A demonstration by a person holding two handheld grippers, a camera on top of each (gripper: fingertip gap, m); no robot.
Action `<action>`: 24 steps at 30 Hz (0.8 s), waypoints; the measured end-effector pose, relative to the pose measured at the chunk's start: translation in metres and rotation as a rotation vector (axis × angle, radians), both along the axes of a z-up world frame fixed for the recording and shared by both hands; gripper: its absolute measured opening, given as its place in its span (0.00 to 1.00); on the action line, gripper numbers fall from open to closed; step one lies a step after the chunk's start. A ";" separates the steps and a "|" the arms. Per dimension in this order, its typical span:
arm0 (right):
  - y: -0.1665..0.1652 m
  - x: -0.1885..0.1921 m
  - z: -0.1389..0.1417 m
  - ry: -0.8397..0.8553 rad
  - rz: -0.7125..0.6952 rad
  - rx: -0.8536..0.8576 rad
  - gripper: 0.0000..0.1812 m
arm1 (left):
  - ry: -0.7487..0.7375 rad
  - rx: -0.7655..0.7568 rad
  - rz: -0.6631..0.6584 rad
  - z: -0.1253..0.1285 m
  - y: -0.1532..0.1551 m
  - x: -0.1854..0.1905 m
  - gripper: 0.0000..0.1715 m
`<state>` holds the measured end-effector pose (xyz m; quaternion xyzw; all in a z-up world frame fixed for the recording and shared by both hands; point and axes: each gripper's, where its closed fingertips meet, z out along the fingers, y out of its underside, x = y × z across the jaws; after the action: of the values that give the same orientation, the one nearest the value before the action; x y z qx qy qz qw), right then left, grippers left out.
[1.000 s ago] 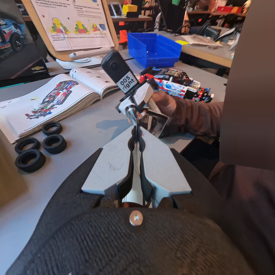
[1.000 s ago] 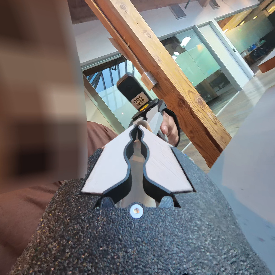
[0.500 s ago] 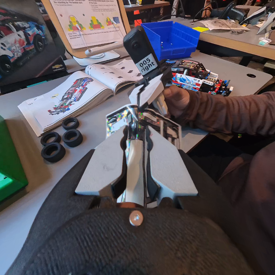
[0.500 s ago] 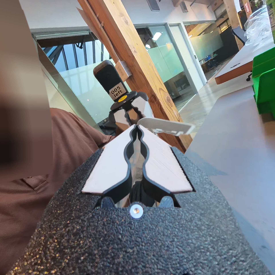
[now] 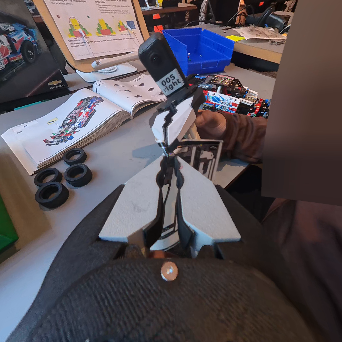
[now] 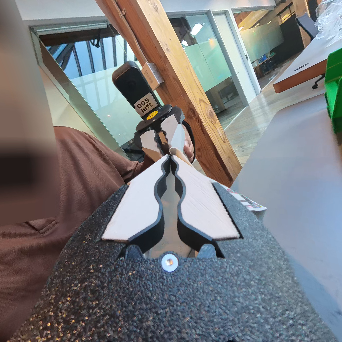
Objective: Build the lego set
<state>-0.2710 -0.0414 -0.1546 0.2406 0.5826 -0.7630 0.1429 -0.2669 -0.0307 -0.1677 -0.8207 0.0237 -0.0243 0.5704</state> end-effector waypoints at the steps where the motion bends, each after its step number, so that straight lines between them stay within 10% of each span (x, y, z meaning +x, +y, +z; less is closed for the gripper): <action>1: 0.000 0.000 -0.001 -0.006 0.002 -0.001 0.00 | 0.007 0.000 0.000 0.000 0.000 0.000 0.02; 24: -0.004 -0.002 -0.005 -0.048 0.017 0.008 0.00 | 0.002 0.030 -0.025 -0.005 0.000 -0.001 0.00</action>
<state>-0.2727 -0.0457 -0.1599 0.2544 0.5843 -0.7534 0.1623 -0.2681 -0.0303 -0.1729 -0.8116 0.0348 -0.0305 0.5824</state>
